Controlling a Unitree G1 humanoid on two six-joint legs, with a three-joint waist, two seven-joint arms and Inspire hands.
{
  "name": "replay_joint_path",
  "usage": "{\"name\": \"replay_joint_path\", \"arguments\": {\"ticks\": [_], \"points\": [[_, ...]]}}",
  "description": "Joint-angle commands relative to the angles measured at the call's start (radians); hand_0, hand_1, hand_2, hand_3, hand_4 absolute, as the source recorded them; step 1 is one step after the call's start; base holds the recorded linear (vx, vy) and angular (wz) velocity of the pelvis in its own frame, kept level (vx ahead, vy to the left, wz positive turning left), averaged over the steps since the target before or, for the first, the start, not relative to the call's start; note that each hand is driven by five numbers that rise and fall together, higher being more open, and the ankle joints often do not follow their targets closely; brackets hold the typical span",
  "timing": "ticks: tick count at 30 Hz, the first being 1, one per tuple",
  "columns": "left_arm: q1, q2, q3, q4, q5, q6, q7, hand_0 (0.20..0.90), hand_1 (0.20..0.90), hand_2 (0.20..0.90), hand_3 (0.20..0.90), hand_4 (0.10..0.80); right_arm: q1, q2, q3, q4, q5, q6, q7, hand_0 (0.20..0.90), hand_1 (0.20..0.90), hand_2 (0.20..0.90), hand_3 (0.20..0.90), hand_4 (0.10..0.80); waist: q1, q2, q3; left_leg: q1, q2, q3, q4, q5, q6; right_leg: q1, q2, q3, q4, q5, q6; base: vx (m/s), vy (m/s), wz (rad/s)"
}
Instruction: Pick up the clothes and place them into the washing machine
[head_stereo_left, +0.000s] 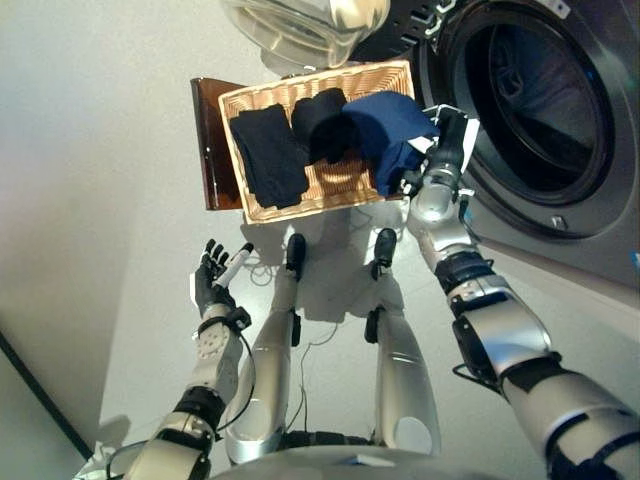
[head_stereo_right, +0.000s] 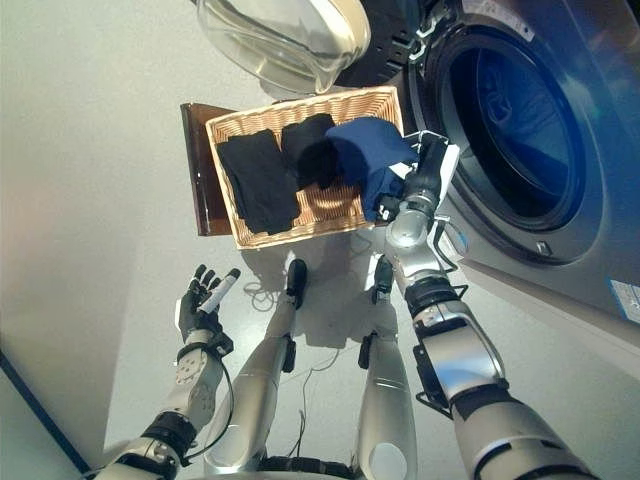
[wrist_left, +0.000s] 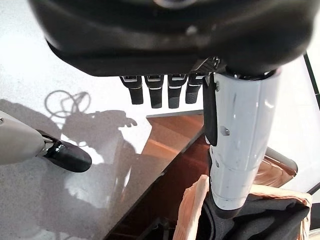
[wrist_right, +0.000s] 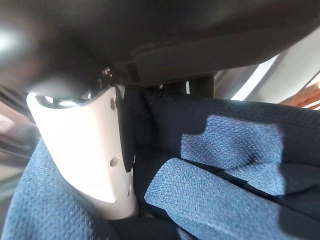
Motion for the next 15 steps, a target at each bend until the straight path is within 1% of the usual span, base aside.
{"name": "replay_joint_path", "arguments": {"ticks": [1, 7, 8, 9, 15], "points": [[0.072, 0.028, 0.036, -0.054, -0.022, -0.043, 0.023, 0.9, 0.9, 0.9, 0.9, 0.8, -0.037, -0.01, -0.047, -0.144, 0.1, -0.158, 0.0, 0.2, 0.2, 0.2, 0.2, 0.3, 0.0, 0.032, -0.014, 0.013, -0.019, -0.004, -0.025, -0.032, -0.028, 0.015, -0.038, 0.032, 0.137, -0.156, 0.053, 0.0, 0.0, 0.0], [0.082, 0.018, 0.024, -0.05, -0.057, -0.039, 0.013, 0.9, 0.9, 0.9, 0.9, 0.8, 0.0, 0.04, -0.151, -0.19, 0.416, -0.283, 0.058, 0.2, 0.2, 0.2, 0.2, 0.3, -0.007, 0.043, -0.018, 0.02, -0.019, -0.002, -0.025, -0.039, -0.027, 0.019, -0.036, 0.037, 0.138, -0.162, 0.052, 0.012, 0.005, -0.03], [0.082, 0.018, 0.024, -0.05, -0.058, -0.039, 0.013, 0.9, 0.9, 0.9, 0.9, 0.8, 0.0, 0.039, -0.152, -0.188, 0.42, -0.284, 0.062, 0.2, 0.2, 0.2, 0.2, 0.3, -0.006, 0.042, -0.019, 0.02, -0.019, -0.002, -0.025, -0.039, -0.027, 0.02, -0.036, 0.037, 0.138, -0.162, 0.052, 0.0, 0.0, 0.0], [0.087, 0.015, 0.017, -0.048, -0.073, -0.032, 0.008, 0.9, 0.9, 0.9, 0.9, 0.8, -0.014, 0.047, -0.191, -0.184, 0.535, -0.317, 0.081, 0.2, 0.2, 0.2, 0.2, 0.3, -0.007, 0.046, -0.022, 0.023, -0.02, -0.001, -0.025, -0.042, -0.027, 0.023, -0.036, 0.039, 0.136, -0.163, 0.052, 0.0, 0.0, 0.0], [0.098, 0.009, -0.003, -0.033, -0.11, -0.021, -0.014, 0.9, 0.9, 0.9, 0.9, 0.8, -0.094, 0.015, -0.283, -0.132, 0.77, -0.389, 0.126, 0.2, 0.2, 0.2, 0.2, 0.3, -0.001, 0.063, -0.036, 0.025, -0.024, 0.004, -0.025, -0.049, -0.026, 0.026, -0.039, 0.044, 0.129, -0.165, 0.053, 0.001, 0.001, -0.01]]}}
